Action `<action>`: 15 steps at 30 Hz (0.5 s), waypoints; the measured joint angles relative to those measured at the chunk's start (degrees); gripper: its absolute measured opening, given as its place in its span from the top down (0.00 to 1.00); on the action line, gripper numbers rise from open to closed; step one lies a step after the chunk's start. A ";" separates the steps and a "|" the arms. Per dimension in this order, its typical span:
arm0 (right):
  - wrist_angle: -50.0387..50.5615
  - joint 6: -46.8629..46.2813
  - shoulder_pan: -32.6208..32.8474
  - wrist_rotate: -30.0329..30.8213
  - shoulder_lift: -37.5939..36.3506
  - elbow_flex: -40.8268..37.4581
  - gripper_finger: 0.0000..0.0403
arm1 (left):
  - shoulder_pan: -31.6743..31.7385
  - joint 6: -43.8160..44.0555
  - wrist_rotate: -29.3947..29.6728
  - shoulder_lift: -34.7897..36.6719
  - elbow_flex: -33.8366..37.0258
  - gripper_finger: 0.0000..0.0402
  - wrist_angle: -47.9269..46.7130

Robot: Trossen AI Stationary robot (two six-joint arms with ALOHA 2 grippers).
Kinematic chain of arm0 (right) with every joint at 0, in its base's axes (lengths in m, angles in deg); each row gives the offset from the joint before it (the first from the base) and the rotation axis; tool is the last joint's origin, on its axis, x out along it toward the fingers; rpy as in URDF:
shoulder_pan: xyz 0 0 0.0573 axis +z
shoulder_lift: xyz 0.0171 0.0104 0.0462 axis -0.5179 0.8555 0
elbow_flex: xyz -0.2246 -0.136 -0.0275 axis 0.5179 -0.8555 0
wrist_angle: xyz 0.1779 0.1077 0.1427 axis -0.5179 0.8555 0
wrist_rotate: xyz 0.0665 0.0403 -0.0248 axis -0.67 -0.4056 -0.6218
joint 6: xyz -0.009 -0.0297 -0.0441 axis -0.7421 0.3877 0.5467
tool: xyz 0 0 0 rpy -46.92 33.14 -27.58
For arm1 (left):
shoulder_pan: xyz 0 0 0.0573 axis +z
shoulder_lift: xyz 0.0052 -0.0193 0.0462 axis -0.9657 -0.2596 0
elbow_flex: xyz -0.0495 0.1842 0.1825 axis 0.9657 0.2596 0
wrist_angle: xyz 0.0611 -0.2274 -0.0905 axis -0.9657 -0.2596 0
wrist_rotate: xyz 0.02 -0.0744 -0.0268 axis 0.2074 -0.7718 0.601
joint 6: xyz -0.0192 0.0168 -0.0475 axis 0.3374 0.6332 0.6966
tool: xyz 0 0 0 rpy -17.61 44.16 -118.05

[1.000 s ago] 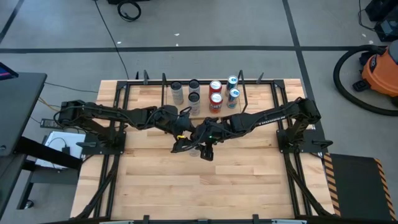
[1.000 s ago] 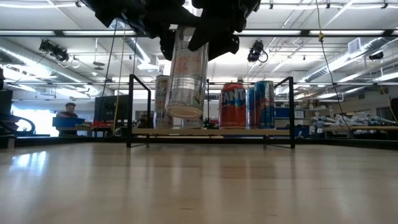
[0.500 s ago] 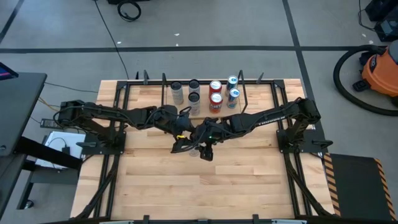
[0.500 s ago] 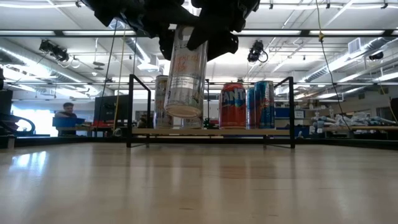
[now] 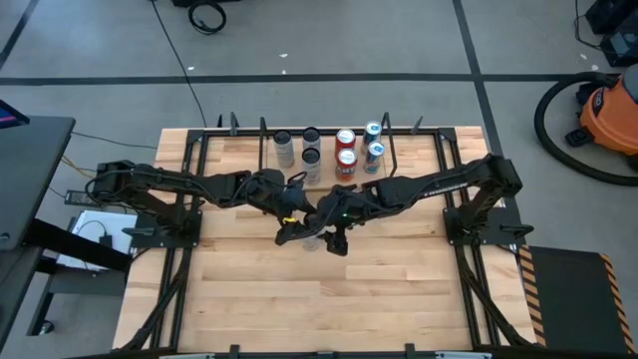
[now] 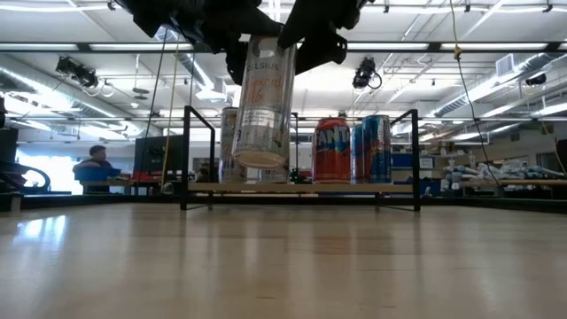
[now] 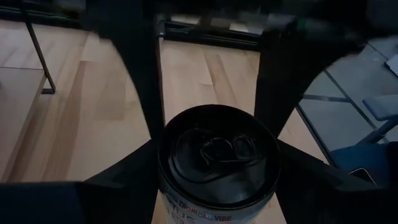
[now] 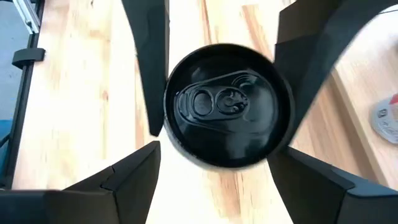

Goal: Place canned beverage on shelf
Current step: Put the white and pink soda can aligned with the other white and pink soda can on the shelf

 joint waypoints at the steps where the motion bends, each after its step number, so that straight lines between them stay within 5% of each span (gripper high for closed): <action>1: 0.46 -0.01 0.00 -0.01 -0.28 0.03 0.25 | 0.00 0.04 0.10 -0.04 0.06 0.37 0.08; 15: 4.01 -0.02 0.50 0.27 -6.42 0.31 0.25 | 2.92 -2.55 4.64 4.71 0.28 0.37 -6.55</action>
